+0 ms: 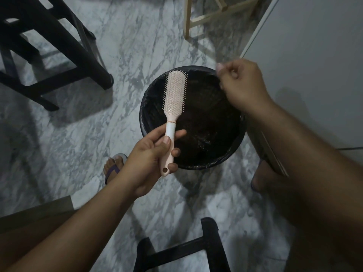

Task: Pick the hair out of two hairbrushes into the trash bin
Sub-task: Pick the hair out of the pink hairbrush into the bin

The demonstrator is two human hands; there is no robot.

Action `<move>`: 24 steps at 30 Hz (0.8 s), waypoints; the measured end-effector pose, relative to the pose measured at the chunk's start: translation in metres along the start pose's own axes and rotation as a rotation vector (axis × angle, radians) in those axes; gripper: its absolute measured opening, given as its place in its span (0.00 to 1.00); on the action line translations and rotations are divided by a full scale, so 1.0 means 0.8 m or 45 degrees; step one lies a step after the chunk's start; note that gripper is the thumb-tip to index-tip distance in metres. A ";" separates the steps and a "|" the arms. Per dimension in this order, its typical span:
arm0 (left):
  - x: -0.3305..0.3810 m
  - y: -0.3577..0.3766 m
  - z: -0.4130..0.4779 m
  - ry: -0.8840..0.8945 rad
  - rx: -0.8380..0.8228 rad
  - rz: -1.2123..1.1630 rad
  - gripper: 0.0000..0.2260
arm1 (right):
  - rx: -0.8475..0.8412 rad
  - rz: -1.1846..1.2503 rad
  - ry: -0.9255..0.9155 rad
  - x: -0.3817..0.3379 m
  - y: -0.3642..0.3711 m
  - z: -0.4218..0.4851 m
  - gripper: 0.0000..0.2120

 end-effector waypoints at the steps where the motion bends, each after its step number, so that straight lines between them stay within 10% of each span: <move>1: 0.000 0.001 0.000 0.000 -0.006 -0.002 0.17 | -0.148 0.008 0.051 0.002 0.014 -0.005 0.17; 6: -0.004 0.006 0.002 -0.014 -0.051 0.004 0.17 | -0.813 0.239 0.081 -0.013 0.081 -0.043 0.13; 17: -0.003 0.007 0.000 -0.022 -0.064 -0.004 0.17 | -0.578 -0.208 -0.372 -0.029 0.075 -0.043 0.18; 24: -0.001 0.004 0.001 -0.017 -0.058 -0.029 0.17 | -0.302 0.259 -0.340 -0.044 0.021 -0.017 0.16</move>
Point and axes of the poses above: each hand's wrist, its own z-axis towards the middle knuckle, its own y-axis out of the palm, x = y × z, the point moved 6 cm from there along z, towards the middle knuckle, and after that the axes turned 7 degrees about -x, right-handed, at the moved point
